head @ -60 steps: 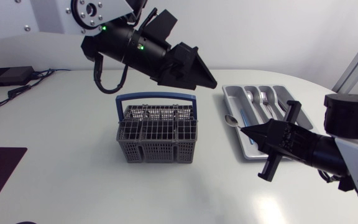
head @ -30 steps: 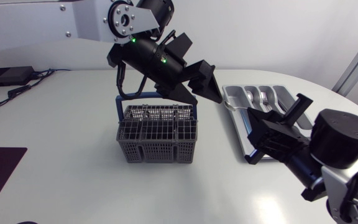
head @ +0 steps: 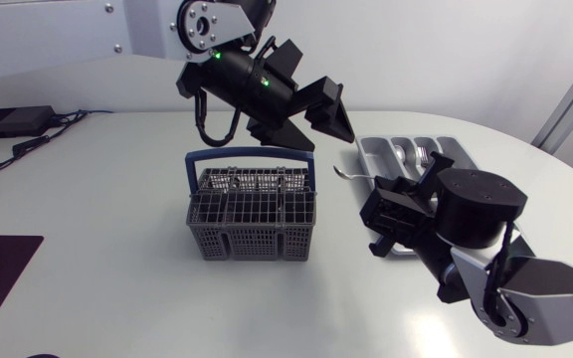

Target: Unload the cutlery basket into the drawer organizer.

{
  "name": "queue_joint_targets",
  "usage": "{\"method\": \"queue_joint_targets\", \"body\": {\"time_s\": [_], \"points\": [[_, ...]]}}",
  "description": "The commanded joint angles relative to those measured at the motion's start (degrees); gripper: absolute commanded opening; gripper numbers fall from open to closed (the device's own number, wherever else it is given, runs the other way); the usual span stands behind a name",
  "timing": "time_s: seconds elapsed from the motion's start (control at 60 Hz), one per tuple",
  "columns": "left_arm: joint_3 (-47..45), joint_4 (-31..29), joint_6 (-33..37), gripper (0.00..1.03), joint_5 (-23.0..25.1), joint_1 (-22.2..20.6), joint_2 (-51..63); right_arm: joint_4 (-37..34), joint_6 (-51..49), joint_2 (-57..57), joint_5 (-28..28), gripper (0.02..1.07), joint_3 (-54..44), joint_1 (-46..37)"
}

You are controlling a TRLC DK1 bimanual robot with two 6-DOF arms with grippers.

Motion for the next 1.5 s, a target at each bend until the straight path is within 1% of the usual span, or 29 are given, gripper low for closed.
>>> {"method": "queue_joint_targets", "body": {"time_s": [0.0, 0.05, 0.167, 0.233, 0.283, 0.35, 0.45, 0.483, 0.517, 0.567, 0.617, 0.633, 0.667, 0.8, 0.817, 0.85, 0.867, 1.0, 1.333, 1.433, 1.483], "points": [[4.2, -1.0, -2.4, 0.99, -0.7, -0.9, 3.0, 1.3, -0.7, 1.6, 1.0, 0.08, 2.2, 0.2], [6.5, -2.2, -3.1, 0.99, -2.9, -1.4, 4.3, 1.3, -0.8, 2.2, 1.2, 0.08, 2.9, 0.1], [10.7, -4.1, -4.4, 0.99, -4.0, -1.4, 7.1, 1.6, -0.9, 3.4, 1.2, 0.08, 4.5, -1.8], [12.7, -4.6, -5.2, 0.96, -4.4, -0.9, 8.4, 1.6, -1.1, 4.2, 1.2, 0.08, 5.6, -2.7], [14.5, -5.2, -5.8, 0.9, -5.1, -0.3, 9.6, 1.8, -1.2, 5.2, 1.3, 0.08, 6.5, -3.6], [16.4, -5.6, -6.7, 0.77, -5.9, 0.3, 10.4, 2.3, -1.4, 6.1, 1.5, 0.08, 7.5, -4.1], [17.3, -6.1, -8.2, 0.74, -6.7, 0.5, 10.7, 4.3, -2.5, 8.2, 3.0, 0.08, 8.9, -4.4], [17.2, -6.1, -8.9, 0.69, -7.5, 0.5, 10.6, 4.8, -2.7, 8.9, 3.6, 0.08, 9.4, -4.3], [17.2, -5.9, -9.3, 0.66, -7.5, 0.5, 10.5, 5.2, -2.9, 9.5, 4.1, 0.08, 10.0, -4.2], [17.2, -5.5, -9.9, 0.58, -7.5, 0.6, 10.5, 5.6, -3.0, 10.3, 4.6, 0.08, 10.7, -4.1], [17.2, -5.3, -10.3, 0.54, -7.5, 0.6, 10.6, 5.7, -3.0, 10.9, 5.1, 0.08, 11.4, -3.9], [17.2, -5.1, -10.3, 0.51, -7.5, 0.6, 10.7, 5.7, -3.0, 11.3, 5.3, 0.08, 11.7, -3.9], [17.3, -4.9, -10.6, 0.47, -7.4, 0.6, 10.9, 6.0, -3.1, 12.0, 5.8, 0.08, 12.3, -3.8], [17.0, -4.4, -11.0, 0.46, -7.2, 1.0, 11.5, 9.3, -4.8, 14.3, 7.5, 0.08, 12.7, -2.7], [17.0, -4.4, -11.1, 0.45, -7.2, 1.0, 11.5, 9.5, -5.0, 14.5, 7.7, 0.08, 12.8, -2.7], [16.9, -4.0, -11.5, 0.38, -7.1, 1.0, 11.6, 10.2, -5.3, 14.9, 8.0, 0.08, 12.9, -2.6], [16.9, -3.9, -11.7, 0.36, -7.1, 1.0, 11.6, 10.2, -5.3, 15.0, 8.2, 0.08, 12.9, -2.5], [17.4, -2.9, -12.7, 0.37, -7.1, 0.9, 11.9, 10.8, -5.5, 15.8, 9.4, 0.08, 13.6, -1.4], [17.7, -2.9, -13.8, 0.36, -7.1, 0.3, 13.3, 12.8, -6.6, 18.0, 11.2, 0.08, 14.5, -0.5], [17.5, -2.9, -14.0, 0.2, -7.1, 0.2, 13.1, 13.6, -6.8, 18.7, 11.3, 0.08, 14.6, -0.5], [17.4, -2.9, -14.1, 0.18, -7.1, 0.1, 13.1, 14.0, -6.9, 19.0, 11.3, 0.08, 14.6, -0.5]]}}
